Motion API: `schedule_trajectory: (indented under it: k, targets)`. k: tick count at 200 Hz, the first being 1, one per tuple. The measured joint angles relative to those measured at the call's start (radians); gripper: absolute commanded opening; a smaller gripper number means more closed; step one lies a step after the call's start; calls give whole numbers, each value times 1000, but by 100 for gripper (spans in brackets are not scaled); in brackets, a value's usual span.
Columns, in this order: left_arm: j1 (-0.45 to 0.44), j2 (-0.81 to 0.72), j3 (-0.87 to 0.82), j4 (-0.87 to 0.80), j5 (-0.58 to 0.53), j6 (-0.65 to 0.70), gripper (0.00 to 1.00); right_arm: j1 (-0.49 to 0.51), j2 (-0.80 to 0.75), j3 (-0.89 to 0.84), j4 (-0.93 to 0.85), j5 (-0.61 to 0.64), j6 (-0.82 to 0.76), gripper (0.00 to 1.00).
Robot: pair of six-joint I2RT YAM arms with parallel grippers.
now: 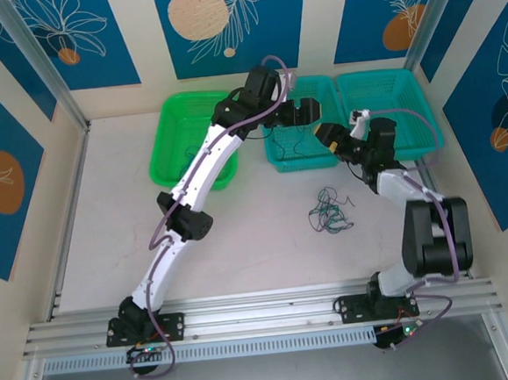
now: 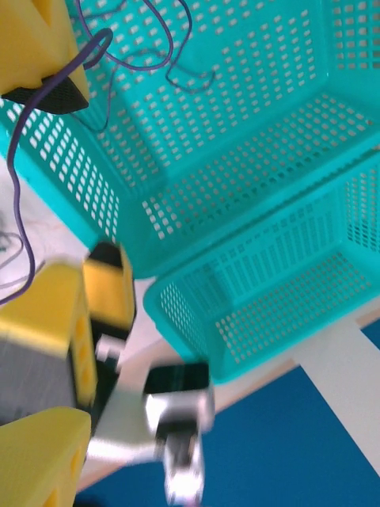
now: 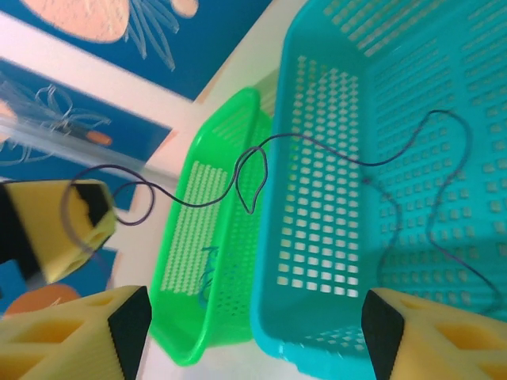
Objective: Untangle the cables
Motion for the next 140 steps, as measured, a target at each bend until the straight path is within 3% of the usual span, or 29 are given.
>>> schedule_trajectory:
  k: [25,71,100,122,140]
  targets:
    - [0,0,9,9,14,-26,95,31,118,93,101,-122,59,92]
    - [6,0,18,19,18,-43,95,75,171,143,203,-216,133,95]
    - [6,0,18,22,18,-44,95,64,211,123,372,-258,265,100]
    - [5,0,18,23,25,-50,95,60,241,121,458,-291,342,100]
    - [6,0,18,25,31,-57,95,71,244,129,469,-308,359,90]
